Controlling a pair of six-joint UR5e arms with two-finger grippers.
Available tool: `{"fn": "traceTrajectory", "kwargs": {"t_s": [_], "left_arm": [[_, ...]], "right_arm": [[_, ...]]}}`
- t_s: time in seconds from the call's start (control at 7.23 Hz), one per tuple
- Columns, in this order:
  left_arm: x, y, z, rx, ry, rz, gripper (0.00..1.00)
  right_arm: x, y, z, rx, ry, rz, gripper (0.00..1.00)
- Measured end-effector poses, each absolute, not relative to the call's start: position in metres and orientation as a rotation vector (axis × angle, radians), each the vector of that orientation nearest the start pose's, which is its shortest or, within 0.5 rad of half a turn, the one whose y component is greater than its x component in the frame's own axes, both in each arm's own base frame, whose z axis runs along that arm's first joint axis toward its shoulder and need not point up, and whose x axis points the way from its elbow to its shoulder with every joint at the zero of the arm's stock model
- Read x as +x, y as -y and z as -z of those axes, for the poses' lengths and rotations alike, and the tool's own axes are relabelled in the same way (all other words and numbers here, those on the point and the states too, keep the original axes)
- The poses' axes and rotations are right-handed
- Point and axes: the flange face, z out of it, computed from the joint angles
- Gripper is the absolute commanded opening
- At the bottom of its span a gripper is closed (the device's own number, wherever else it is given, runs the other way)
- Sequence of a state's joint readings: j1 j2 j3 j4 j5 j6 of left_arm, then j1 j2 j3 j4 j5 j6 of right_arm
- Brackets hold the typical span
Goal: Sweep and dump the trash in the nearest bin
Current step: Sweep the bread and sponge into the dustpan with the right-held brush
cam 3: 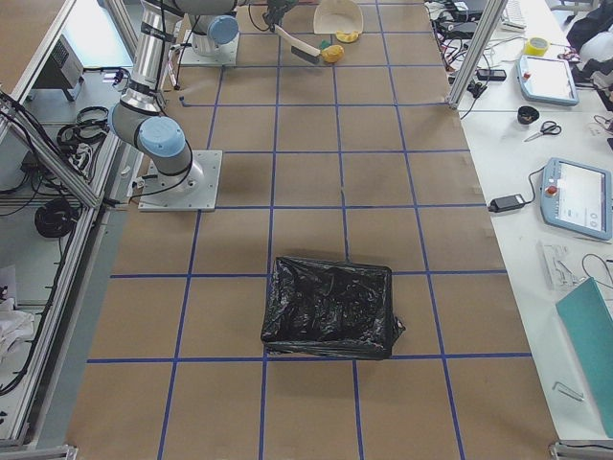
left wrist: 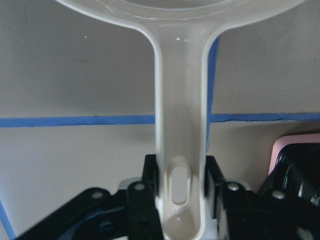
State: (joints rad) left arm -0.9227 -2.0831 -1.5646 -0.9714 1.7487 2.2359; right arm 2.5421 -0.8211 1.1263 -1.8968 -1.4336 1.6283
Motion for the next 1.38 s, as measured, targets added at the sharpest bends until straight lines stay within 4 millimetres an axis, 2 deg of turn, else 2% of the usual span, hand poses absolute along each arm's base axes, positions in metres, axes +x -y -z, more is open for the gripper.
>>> {"fn": "traceTrajectory", "kwargs": {"t_s": [0.55, 0.97, 1.38], "left_arm": [[0.306, 0.596, -0.252, -2.305, 2.281, 0.268, 0.0], [0.305, 0.597, -0.252, -2.308, 2.278, 0.27, 0.0], [0.305, 0.597, -0.251, -2.306, 2.278, 0.271, 0.0]], "right_arm": [[0.726, 0.315, -0.233, 0.978, -2.929, -0.201, 0.0], [0.731, 0.326, -0.232, 0.889, -2.93, -0.186, 0.0], [0.726, 0.351, -0.232, 0.816, -2.935, -0.171, 0.0]]}}
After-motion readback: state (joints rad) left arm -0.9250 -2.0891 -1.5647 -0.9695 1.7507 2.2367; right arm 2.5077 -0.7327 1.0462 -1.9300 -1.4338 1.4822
